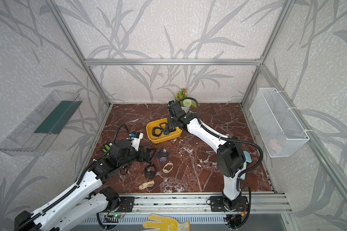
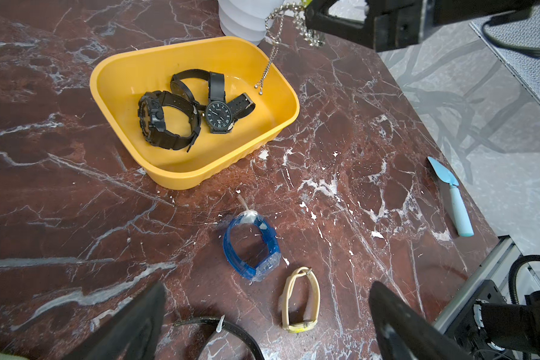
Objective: Put the watch into the storage box
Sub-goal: Place the watch in the storage box.
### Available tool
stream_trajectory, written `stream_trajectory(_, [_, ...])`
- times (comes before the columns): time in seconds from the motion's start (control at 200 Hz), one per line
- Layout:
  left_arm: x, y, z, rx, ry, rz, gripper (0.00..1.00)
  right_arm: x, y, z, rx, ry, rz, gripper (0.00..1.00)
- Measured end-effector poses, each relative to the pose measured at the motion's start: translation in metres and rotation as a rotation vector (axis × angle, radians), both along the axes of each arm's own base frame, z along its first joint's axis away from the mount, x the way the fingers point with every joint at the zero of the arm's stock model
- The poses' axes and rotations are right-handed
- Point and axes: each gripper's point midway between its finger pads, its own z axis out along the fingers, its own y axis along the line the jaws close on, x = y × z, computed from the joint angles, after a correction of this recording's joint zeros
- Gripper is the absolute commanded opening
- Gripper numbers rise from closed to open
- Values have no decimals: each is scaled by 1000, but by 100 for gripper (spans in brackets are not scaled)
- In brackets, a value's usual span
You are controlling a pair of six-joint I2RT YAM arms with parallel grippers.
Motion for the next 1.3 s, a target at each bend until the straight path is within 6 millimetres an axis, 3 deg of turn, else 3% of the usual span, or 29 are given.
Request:
stream_trajectory(0.49, [2, -1, 0, 19, -10, -9, 99, 51, 5, -75, -47, 103, -19, 7])
stream_trajectory(0.85, [3, -1, 0, 22, -10, -10, 99, 62, 9, -129, -72, 203, -43, 10])
stream_trajectory(0.93, [3, -1, 0, 21, -11, -10, 99, 62, 8, -137, -74, 219, -53, 16])
stream_trajectory(1.125, [1, 2, 1, 25, -11, -5, 99, 63, 9, -137, -66, 224, -55, 43])
stream_trajectory(1.3, [-1, 3, 4, 20, -18, -4, 99, 61, 11, -117, -42, 206, -44, 63])
